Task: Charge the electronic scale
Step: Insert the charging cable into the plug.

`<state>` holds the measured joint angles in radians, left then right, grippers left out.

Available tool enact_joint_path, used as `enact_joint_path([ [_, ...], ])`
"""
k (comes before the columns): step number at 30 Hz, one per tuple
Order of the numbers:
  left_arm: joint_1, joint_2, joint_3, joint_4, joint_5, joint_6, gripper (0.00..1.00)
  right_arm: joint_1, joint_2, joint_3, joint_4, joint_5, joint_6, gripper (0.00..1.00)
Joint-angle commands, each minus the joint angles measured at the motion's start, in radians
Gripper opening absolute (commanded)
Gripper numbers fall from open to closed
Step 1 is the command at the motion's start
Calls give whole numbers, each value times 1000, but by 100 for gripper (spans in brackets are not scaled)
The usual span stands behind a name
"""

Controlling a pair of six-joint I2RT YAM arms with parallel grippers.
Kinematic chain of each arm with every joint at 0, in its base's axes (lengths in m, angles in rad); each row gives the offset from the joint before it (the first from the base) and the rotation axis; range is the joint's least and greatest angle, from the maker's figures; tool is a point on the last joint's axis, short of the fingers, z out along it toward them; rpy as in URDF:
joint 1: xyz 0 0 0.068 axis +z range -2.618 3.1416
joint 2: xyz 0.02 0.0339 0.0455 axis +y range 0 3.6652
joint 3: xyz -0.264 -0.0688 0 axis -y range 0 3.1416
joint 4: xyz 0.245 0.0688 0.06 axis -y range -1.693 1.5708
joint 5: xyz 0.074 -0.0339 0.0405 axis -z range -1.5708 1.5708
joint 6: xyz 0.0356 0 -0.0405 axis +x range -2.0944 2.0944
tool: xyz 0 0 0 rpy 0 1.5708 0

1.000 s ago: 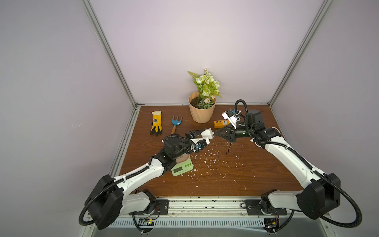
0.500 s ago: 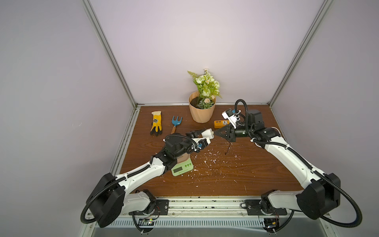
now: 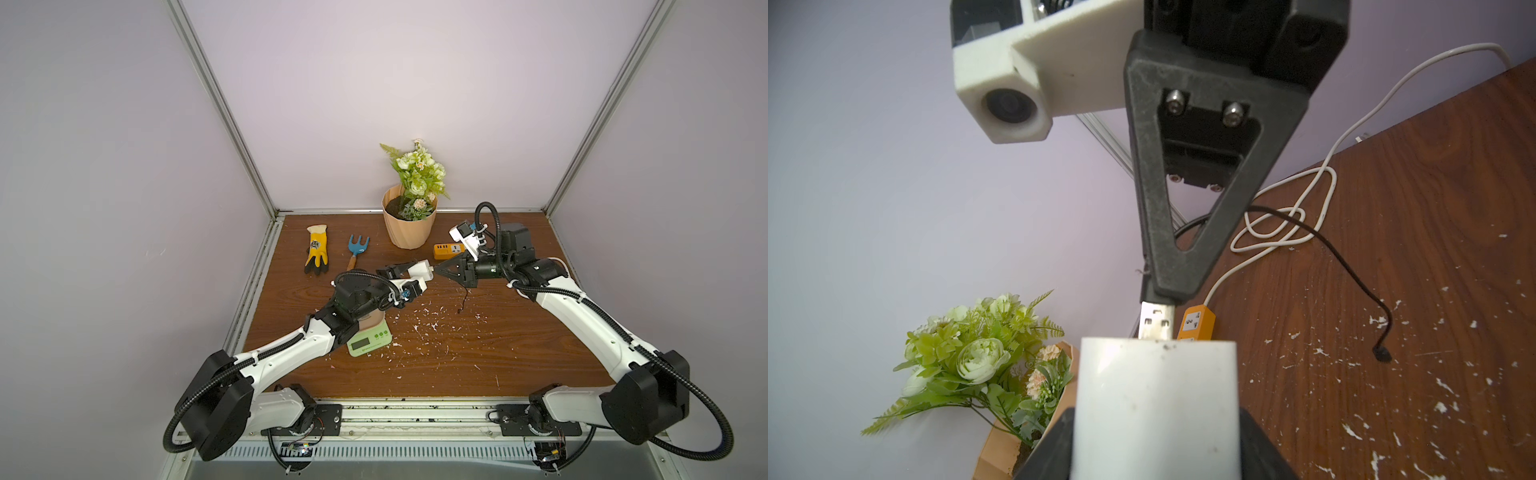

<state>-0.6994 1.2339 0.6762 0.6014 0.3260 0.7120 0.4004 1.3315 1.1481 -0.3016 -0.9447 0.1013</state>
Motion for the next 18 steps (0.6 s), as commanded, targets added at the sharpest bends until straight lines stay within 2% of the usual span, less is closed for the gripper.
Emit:
enact_joint_path([
  [1,1,2,55,73,-5,12,38,6,-17,-7,-18,12,-3,0],
  [10,-2,17,83,18,-5,57,38,8,2,15,-100,27,-53,0],
  [18,-24,41,105,6,-12,67,38,36,34,21,-96,48,-57,0],
])
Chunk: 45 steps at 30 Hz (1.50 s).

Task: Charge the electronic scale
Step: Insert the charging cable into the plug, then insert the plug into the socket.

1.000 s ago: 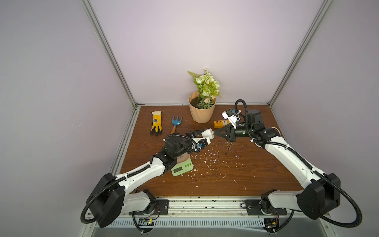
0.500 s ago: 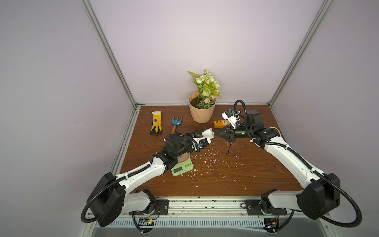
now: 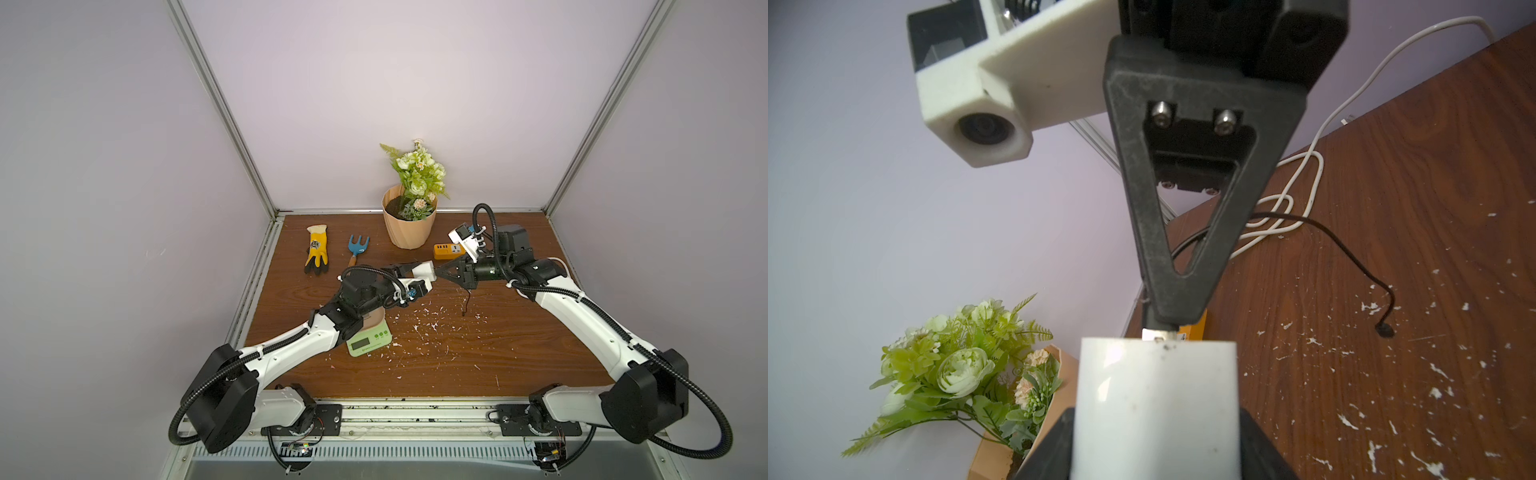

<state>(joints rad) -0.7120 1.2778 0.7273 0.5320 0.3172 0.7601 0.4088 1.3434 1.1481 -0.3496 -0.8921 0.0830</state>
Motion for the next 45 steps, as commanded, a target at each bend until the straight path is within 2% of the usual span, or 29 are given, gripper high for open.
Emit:
enact_joint_path([
  [1,-12,0,54,79,-4,19,38,31,27,21,-48,-2,-40,0],
  [4,-13,2,52,92,-1,16,38,38,30,18,-43,-2,-43,0],
  [8,-11,8,50,95,-2,16,38,38,21,17,-22,1,-35,9],
  [9,-12,10,50,95,0,15,38,38,22,16,-19,-1,-35,12],
  [16,-10,16,22,119,-20,3,38,27,-38,-7,26,86,-34,56],
  [18,-7,17,14,127,-21,-9,38,24,-60,-22,50,107,-39,64],
  [22,-6,16,3,157,-15,-43,38,24,-71,-47,82,105,-51,72],
  [30,-6,32,-3,180,-7,-78,39,26,-40,-39,153,61,-17,75],
  [35,-5,52,7,182,-3,-95,39,27,-4,-21,194,44,20,72],
  [45,-6,99,33,196,-13,-117,40,29,65,2,223,-6,36,51],
])
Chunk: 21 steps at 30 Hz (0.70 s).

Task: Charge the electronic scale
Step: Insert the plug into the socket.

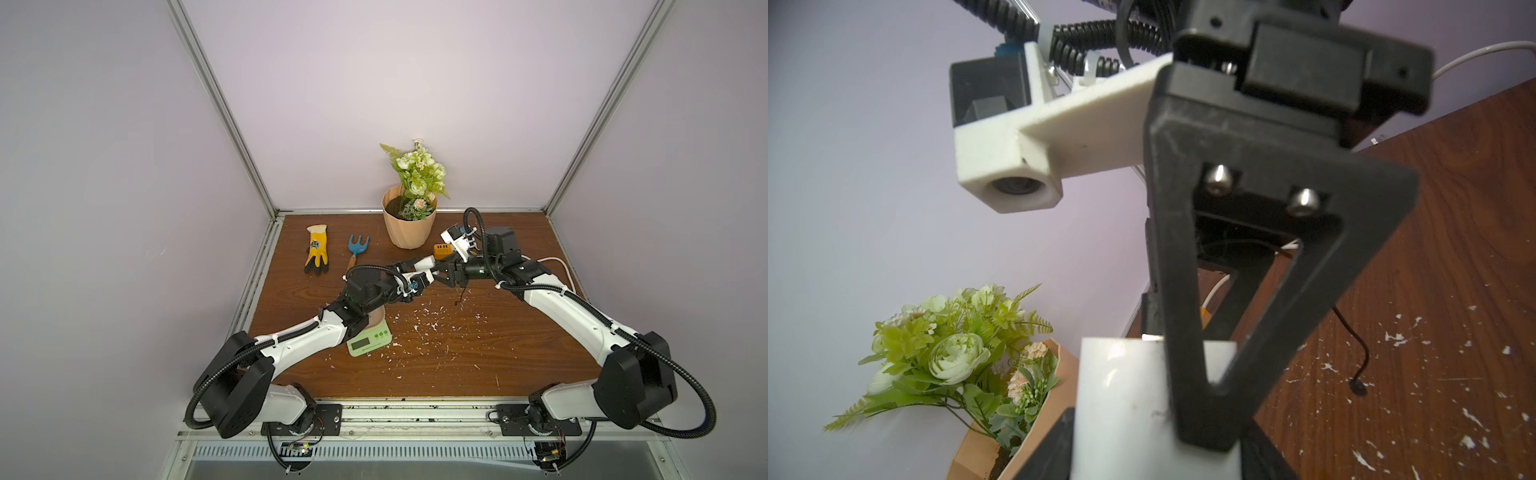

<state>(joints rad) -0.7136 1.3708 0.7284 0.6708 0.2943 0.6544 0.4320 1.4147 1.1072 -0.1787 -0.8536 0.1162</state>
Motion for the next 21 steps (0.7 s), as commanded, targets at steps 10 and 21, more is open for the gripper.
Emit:
enact_joint_path([
  [10,-4,23,36,71,11,-18,42,4,2,52,68,-51,9,30],
  [21,5,-20,18,83,-44,-95,89,-70,2,108,-86,122,-19,2],
])
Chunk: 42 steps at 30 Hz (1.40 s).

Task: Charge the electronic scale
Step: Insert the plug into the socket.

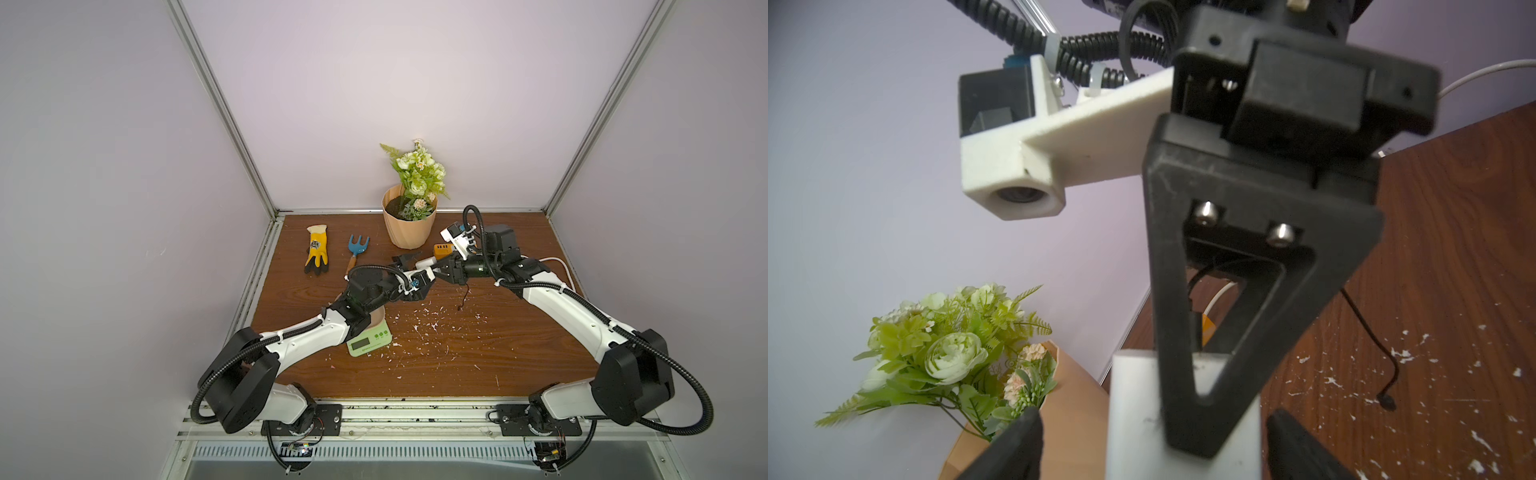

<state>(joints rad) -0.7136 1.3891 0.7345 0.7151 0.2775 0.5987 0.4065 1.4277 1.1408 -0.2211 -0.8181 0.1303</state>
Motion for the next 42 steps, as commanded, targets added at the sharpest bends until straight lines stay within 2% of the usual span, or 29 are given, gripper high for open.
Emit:
enact_joint_path([
  [1,10,-53,1,46,-35,-48,91,-60,-12,88,-71,134,-27,1],
  [3,15,-85,-31,74,-73,-73,95,-92,2,126,-135,274,2,1],
  [6,15,-111,-37,40,-112,-93,96,-113,54,202,-223,532,65,0],
  [10,16,-135,-62,19,-121,-116,94,-121,171,342,-335,721,131,0],
  [20,15,-166,-116,-4,-105,-153,91,-102,480,696,-560,849,163,0],
  [31,17,-171,-131,-25,-97,-152,87,-61,750,1016,-750,866,170,0],
  [42,15,-177,-136,-31,-89,-146,86,-62,825,1074,-785,916,180,0],
])
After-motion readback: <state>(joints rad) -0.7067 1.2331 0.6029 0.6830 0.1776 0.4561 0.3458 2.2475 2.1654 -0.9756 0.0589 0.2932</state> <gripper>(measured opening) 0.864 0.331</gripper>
